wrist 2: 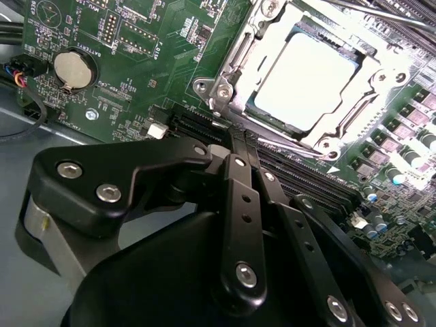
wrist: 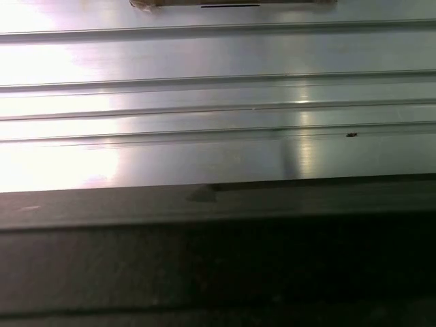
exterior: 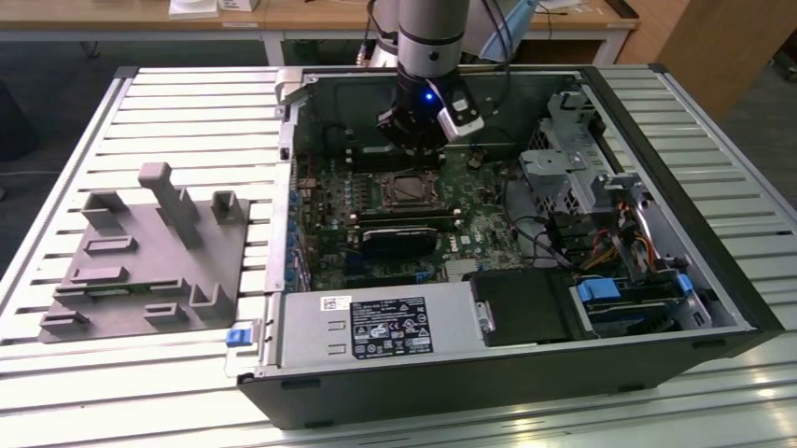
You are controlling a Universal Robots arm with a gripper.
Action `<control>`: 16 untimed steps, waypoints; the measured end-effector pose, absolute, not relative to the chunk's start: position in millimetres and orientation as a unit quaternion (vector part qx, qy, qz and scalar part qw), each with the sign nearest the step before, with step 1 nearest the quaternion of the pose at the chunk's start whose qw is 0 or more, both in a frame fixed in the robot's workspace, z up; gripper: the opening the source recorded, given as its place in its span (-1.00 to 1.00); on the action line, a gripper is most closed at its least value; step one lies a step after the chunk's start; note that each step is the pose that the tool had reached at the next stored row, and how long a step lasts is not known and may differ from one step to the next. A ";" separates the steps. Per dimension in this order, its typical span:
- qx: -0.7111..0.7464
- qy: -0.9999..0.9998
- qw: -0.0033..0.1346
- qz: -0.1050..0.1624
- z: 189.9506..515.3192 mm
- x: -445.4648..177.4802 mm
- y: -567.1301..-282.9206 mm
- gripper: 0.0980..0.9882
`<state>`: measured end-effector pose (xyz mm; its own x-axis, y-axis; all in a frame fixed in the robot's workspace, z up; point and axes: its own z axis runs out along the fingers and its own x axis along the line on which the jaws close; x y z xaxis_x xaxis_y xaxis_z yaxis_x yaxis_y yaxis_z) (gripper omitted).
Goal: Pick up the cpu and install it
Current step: 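Install the first cpu locking lever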
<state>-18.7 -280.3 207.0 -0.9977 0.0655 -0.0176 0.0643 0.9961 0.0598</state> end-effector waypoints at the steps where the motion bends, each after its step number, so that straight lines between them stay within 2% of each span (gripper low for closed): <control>1: 0.033 0.999 0.010 0.030 207.0 -18.7 -280.3 -0.98; 16: 0.032 0.999 0.010 0.030 213.7 -18.7 -280.6 -0.98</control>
<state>-18.7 -280.6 213.7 -0.9977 0.0654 -0.0175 0.0643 0.9961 0.0597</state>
